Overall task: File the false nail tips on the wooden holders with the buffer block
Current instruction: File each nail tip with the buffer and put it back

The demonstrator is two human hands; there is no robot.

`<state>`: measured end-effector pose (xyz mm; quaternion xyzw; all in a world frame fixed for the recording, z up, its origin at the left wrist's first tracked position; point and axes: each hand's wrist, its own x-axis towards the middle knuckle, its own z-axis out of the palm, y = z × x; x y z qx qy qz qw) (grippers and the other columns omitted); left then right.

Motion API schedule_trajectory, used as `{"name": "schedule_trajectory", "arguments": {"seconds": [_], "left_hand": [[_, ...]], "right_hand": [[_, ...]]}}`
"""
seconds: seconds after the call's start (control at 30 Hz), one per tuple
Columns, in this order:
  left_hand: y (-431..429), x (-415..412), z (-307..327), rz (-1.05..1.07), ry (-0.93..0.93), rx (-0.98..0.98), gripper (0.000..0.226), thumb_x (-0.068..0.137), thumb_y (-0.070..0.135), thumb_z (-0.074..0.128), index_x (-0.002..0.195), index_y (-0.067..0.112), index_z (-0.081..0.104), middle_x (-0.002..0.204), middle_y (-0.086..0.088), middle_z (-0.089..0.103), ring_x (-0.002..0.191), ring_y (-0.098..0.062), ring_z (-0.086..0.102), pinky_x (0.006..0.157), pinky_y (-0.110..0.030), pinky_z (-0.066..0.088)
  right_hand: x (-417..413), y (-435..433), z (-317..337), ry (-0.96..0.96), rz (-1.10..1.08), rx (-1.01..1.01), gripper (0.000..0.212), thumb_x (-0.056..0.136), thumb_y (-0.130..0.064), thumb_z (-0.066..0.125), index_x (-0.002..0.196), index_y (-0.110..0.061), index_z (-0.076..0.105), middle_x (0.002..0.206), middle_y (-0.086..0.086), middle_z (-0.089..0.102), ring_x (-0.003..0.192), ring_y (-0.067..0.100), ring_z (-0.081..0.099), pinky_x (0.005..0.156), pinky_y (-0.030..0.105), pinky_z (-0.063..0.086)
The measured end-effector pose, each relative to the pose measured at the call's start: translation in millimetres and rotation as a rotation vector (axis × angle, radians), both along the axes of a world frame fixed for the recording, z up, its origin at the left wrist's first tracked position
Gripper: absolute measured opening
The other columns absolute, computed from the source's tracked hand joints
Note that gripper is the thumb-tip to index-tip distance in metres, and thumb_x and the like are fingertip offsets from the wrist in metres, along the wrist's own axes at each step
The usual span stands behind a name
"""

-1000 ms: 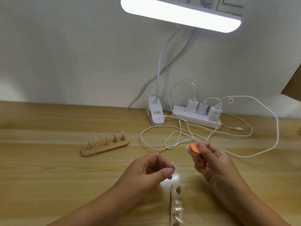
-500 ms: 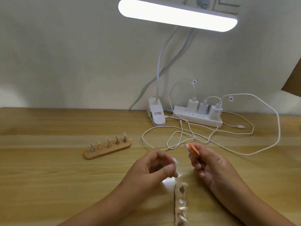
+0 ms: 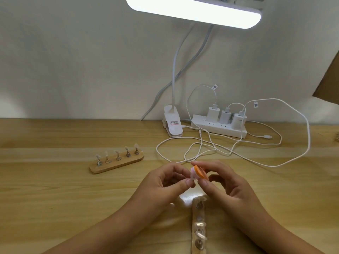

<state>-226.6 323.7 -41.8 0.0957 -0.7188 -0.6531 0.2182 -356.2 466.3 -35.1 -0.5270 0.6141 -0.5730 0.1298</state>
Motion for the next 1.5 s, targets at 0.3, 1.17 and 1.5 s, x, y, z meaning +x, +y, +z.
{"name": "schedule_trajectory", "arguments": {"seconds": [0.3,1.17,1.5], "left_hand": [[1.3,2.0,2.6,0.018,0.036,0.032,0.006,0.081,0.032,0.075,0.081,0.03,0.07,0.086,-0.002,0.074,0.086,-0.011,0.07,0.072,-0.015,0.051],[3.6,-2.0,0.5,0.054,0.016,0.008,0.015,0.073,0.028,0.072,0.083,0.017,0.071,0.078,-0.001,0.073,0.078,-0.008,0.067,0.072,-0.015,0.049],[4.7,-0.2,0.8,0.069,-0.019,-0.045,0.006,0.084,0.013,0.071,0.085,0.02,0.071,0.082,0.0,0.073,0.081,-0.008,0.068,0.073,-0.014,0.049]], "right_hand": [[1.4,-2.0,-4.5,0.136,-0.08,-0.082,0.025,0.084,-0.015,0.07,0.108,-0.022,0.071,0.104,-0.008,0.064,0.103,0.018,0.062,0.085,0.024,0.051],[2.0,-2.3,-5.3,0.153,-0.104,-0.112,0.024,0.09,-0.023,0.073,0.114,-0.028,0.07,0.11,-0.006,0.067,0.108,0.02,0.062,0.087,0.024,0.047],[3.8,-2.6,-4.5,0.107,-0.102,-0.162,0.023,0.088,-0.026,0.073,0.11,-0.029,0.069,0.106,-0.004,0.066,0.096,0.022,0.063,0.087,0.028,0.052]]}}
